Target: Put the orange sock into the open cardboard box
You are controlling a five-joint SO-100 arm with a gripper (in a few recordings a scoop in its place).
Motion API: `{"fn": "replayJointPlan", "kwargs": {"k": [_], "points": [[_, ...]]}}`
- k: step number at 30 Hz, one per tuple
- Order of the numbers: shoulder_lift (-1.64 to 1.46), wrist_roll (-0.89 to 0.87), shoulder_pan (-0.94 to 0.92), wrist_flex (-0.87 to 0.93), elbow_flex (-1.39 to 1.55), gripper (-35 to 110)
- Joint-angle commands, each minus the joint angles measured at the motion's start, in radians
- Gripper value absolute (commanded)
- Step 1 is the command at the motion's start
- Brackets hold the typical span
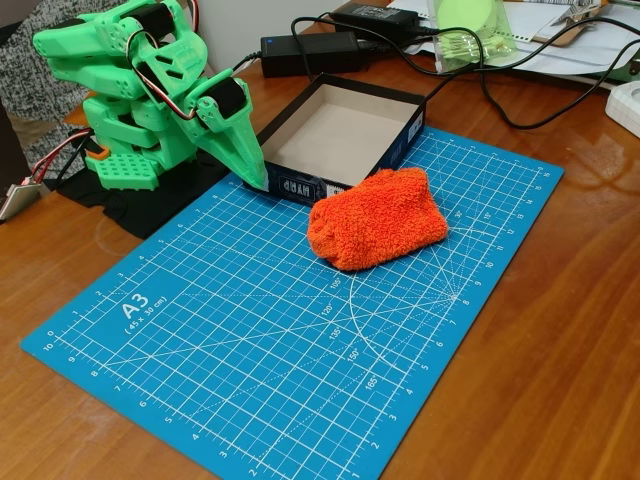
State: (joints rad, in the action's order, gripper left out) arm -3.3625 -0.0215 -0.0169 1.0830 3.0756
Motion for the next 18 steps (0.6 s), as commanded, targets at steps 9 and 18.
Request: {"fn": "replayJointPlan", "kwargs": {"k": [9,18], "points": [[-0.020,0.006,-0.021,-0.009,0.012,7],[-0.020,0.012,-0.012,-0.009,0.012,0]]}}
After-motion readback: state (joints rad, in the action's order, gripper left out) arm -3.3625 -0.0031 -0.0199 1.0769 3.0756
